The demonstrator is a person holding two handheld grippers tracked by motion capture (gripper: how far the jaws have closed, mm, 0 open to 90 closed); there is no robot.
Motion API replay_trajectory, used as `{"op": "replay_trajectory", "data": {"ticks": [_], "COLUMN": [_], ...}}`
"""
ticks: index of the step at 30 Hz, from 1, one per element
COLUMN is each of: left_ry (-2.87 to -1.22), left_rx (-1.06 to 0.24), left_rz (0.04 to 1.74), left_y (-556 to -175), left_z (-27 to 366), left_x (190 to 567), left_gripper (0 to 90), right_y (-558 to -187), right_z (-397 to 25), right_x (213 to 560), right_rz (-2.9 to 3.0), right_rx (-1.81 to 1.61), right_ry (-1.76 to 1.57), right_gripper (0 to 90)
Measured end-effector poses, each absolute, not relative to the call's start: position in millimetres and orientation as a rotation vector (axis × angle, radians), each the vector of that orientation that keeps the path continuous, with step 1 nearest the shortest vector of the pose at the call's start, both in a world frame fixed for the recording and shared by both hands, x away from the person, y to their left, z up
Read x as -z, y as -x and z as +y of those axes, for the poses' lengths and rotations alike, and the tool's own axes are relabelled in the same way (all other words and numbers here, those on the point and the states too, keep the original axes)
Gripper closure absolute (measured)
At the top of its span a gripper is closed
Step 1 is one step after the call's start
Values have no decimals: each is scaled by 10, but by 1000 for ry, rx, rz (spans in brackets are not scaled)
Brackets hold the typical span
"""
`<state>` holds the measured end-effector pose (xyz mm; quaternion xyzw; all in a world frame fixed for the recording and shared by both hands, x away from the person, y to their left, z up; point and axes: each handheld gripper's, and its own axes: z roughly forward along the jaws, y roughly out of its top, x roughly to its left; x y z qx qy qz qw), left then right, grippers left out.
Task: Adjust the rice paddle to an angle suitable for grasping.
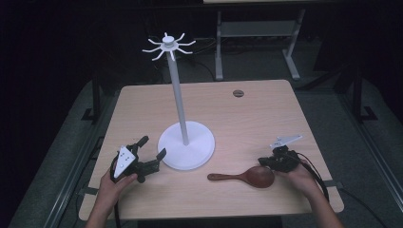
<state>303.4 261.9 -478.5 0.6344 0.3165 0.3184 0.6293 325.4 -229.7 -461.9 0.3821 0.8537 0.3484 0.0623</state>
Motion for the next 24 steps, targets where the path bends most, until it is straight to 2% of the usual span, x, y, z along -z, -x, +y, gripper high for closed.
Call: {"op": "replay_trajectory", "data": {"ticks": [24], "left_ry": [-1453], "left_rx": [-730], "left_rz": [724], "left_y": [-3035], "left_z": [2619], "left_x": [4786], "left_gripper": [128], "right_y": [-3134], "right_z": [-2192], "right_x": [4508], "right_rz": [2679], "right_rx": [-1064], "right_ry": [-1010], "right_gripper": [899]}}
